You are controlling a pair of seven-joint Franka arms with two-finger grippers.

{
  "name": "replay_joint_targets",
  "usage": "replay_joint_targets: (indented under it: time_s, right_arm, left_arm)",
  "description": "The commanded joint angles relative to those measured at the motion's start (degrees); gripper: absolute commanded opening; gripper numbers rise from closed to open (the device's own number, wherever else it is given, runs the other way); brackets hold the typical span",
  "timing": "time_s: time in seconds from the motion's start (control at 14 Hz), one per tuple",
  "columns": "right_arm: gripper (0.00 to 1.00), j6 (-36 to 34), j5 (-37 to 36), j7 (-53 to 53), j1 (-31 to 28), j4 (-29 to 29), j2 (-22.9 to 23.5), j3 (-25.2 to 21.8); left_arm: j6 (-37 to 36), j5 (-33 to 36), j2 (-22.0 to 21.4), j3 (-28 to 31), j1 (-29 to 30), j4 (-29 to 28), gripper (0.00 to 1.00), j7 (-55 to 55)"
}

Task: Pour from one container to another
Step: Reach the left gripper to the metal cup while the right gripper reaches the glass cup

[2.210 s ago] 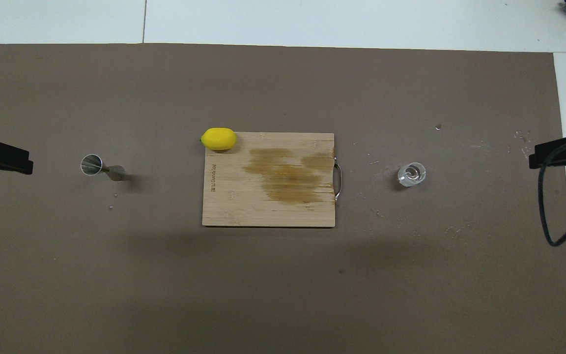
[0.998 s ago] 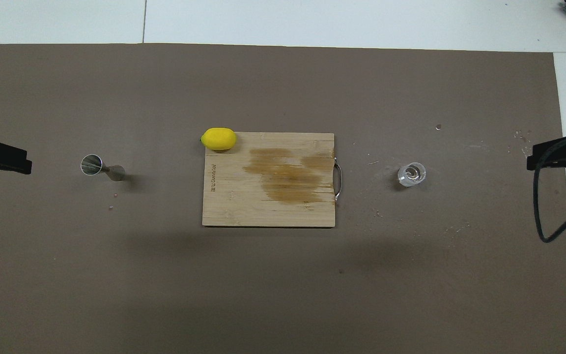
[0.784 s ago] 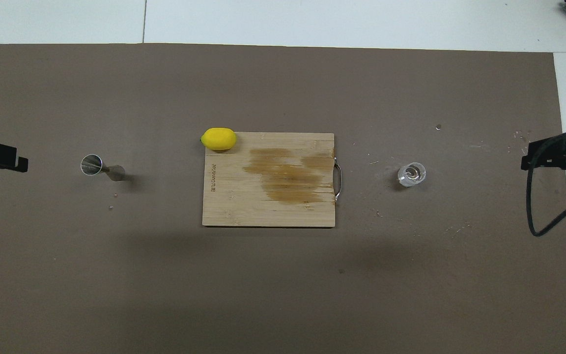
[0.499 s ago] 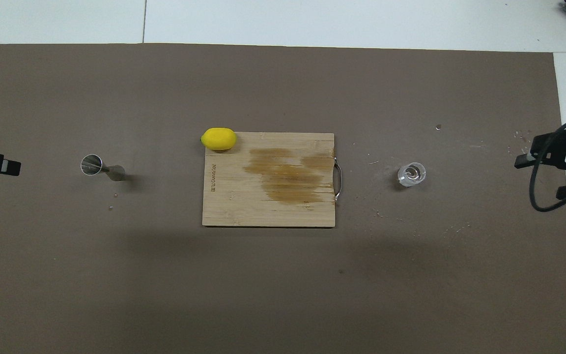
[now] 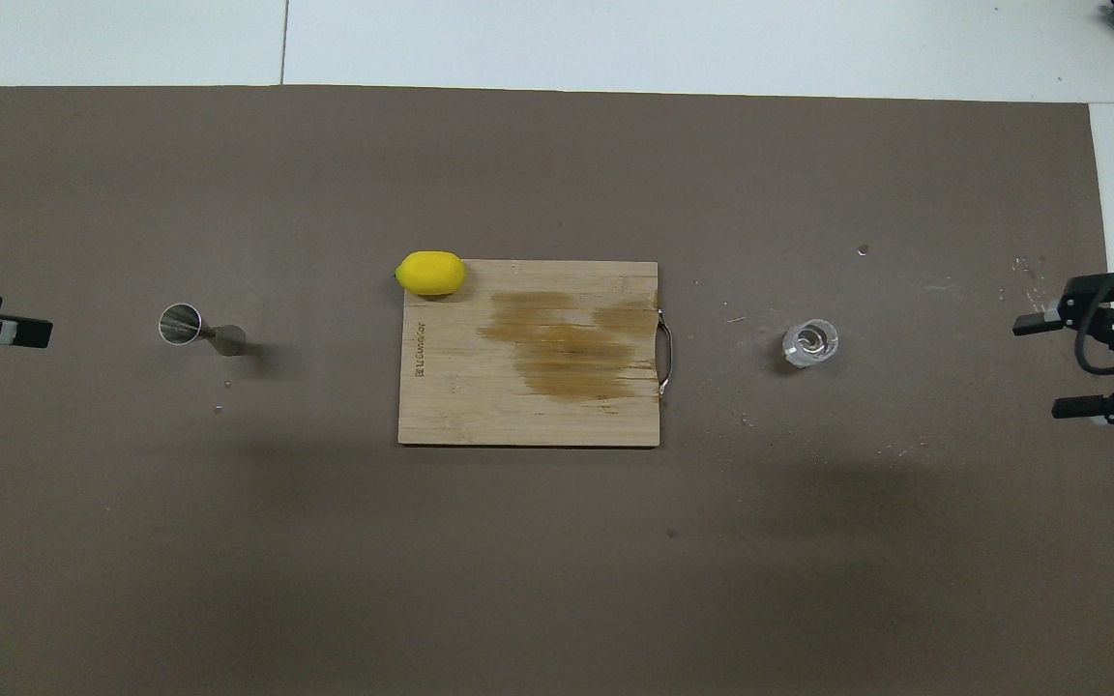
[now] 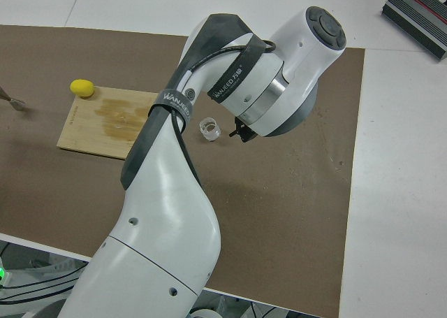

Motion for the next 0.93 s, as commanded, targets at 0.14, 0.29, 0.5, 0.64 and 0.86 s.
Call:
replay_joint_targets:
  time_s: [0.14, 0.29, 0.5, 0.64, 0.86]
  right_arm:
    - [1.00, 3.76, 6.96, 6.65, 0.08, -1.00, 5.51, 0.70]
    - [1.00, 4.82, 11.26, 11.48, -0.18, -0.92, 7.01, 0.70]
    - [1.00, 5.17, 14.62, 16.05, -1.76, -1.01, 8.42, 0.61]
    - [1.00, 4.04, 16.01, 20.53, -2.12, -1.09, 10.52, 0.70]
    - [1.00, 3.94, 20.76, 26.15, -2.03, -3.02, 12.81, 0.70]
  left_arm:
    - [-0.77, -9.03, 3.88, -0.33, 3.35, -1.42, 1.00, 12.68]
    - [-1.03, -12.81, 4.77, -0.33, 4.24, -2.38, 1.00, 19.44]
    - [-1.03, -16.86, 5.47, -0.33, 4.85, -4.49, 1.00, 27.09]
    - [-1.12, -19.76, 7.57, -0.33, 5.20, -4.59, 1.00, 33.41]
    - [-1.91, -23.11, 11.18, -0.33, 6.96, -4.67, 1.00, 43.26]
